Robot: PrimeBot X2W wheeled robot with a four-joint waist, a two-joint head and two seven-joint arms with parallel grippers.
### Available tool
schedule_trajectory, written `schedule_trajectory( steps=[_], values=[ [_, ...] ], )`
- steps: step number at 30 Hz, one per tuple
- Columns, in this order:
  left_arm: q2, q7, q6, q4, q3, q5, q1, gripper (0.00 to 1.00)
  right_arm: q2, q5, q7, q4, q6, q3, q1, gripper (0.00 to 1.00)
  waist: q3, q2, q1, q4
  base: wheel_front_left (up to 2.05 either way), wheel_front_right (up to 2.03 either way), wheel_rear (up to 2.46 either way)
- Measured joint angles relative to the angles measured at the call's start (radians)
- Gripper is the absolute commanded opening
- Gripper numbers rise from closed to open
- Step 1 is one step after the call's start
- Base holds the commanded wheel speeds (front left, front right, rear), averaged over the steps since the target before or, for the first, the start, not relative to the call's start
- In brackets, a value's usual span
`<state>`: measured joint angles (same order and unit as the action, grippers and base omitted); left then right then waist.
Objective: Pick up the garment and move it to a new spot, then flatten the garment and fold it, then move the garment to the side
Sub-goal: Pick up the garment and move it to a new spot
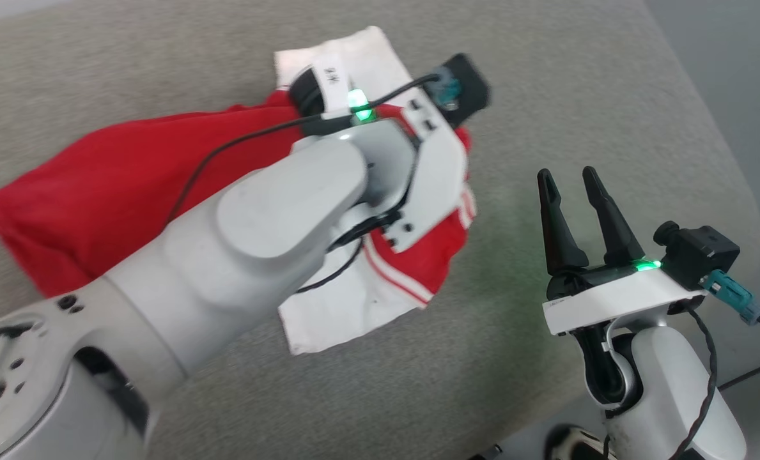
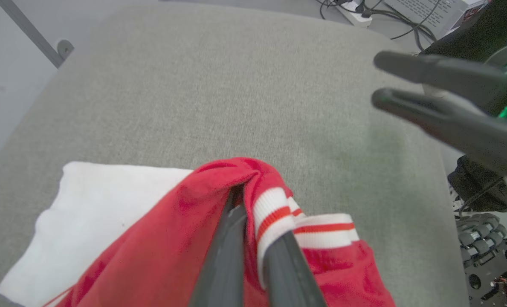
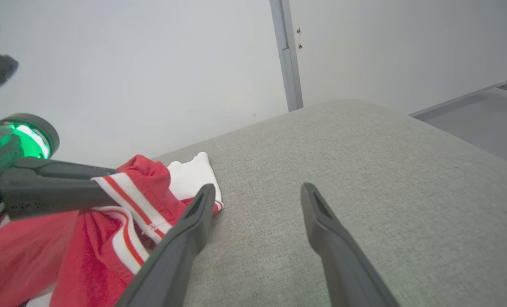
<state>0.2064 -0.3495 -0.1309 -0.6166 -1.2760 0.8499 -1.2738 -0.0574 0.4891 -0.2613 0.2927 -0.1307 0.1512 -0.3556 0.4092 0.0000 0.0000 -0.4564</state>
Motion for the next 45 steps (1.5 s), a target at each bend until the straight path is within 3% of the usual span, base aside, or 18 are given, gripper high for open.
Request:
schedule_trajectory(
  steps=[8, 12, 13, 14, 15, 24, 30, 45],
  values=[
    [0.092, -0.214, 0.0, 0.019, -0.004, -0.025, 0.11, 0.0, 0.002, 0.061, 0.0, -0.006, 0.0, 0.013, 0.002, 1.0, 0.028, 0.0, 0.0, -0.065, 0.0, 0.0, 0.0],
    [0.115, -0.264, 0.0, 0.043, 0.002, -0.037, 0.111, 0.02, 0.003, 0.07, 0.0, -0.009, 0.0, 0.015, 0.001, 1.0, 0.041, 0.0, 0.0, -0.068, 0.0, 0.0, 0.0],
    [0.116, -0.263, 0.0, 0.042, 0.003, -0.033, 0.111, 0.18, 0.002, 0.073, 0.0, -0.009, 0.0, 0.013, 0.001, 1.0, 0.043, 0.0, 0.0, -0.066, 0.0, 0.0, 0.0],
    [0.116, -0.262, 0.0, 0.041, 0.004, -0.028, 0.11, 0.5, 0.002, 0.073, 0.0, -0.01, 0.0, 0.012, 0.0, 1.0, 0.044, 0.0, 0.0, -0.063, 0.0, 0.0, 0.0],
    [0.114, -0.256, -0.001, 0.043, 0.003, -0.027, 0.107, 1.0, 0.003, 0.072, 0.0, -0.012, 0.0, 0.01, -0.003, 1.0, 0.046, 0.0, 0.0, -0.053, 0.0, 0.0, 0.0],
    [0.119, -0.088, -0.001, 0.065, -0.005, 0.08, 0.064, 1.0, 0.002, -0.019, 0.0, -0.009, 0.0, -0.023, -0.003, 1.0, 0.014, 0.0, 0.0, 0.039, 0.0, 0.0, 0.0],
    [0.138, 0.068, -0.001, 0.087, -0.004, 0.165, 0.089, 1.0, -0.061, -0.063, 0.0, 0.002, 0.0, -0.018, 0.0, 1.0, -0.04, 0.0, 0.0, 0.131, 0.0, 0.0, 0.0],
    [0.174, 0.573, -0.001, -0.115, 0.128, 0.367, 0.493, 1.0, -0.214, -0.094, 0.0, 0.028, 0.0, -0.073, 0.105, 1.0, -0.202, 0.0, 0.0, 0.374, 0.0, 0.0, 0.0]
  ],
)
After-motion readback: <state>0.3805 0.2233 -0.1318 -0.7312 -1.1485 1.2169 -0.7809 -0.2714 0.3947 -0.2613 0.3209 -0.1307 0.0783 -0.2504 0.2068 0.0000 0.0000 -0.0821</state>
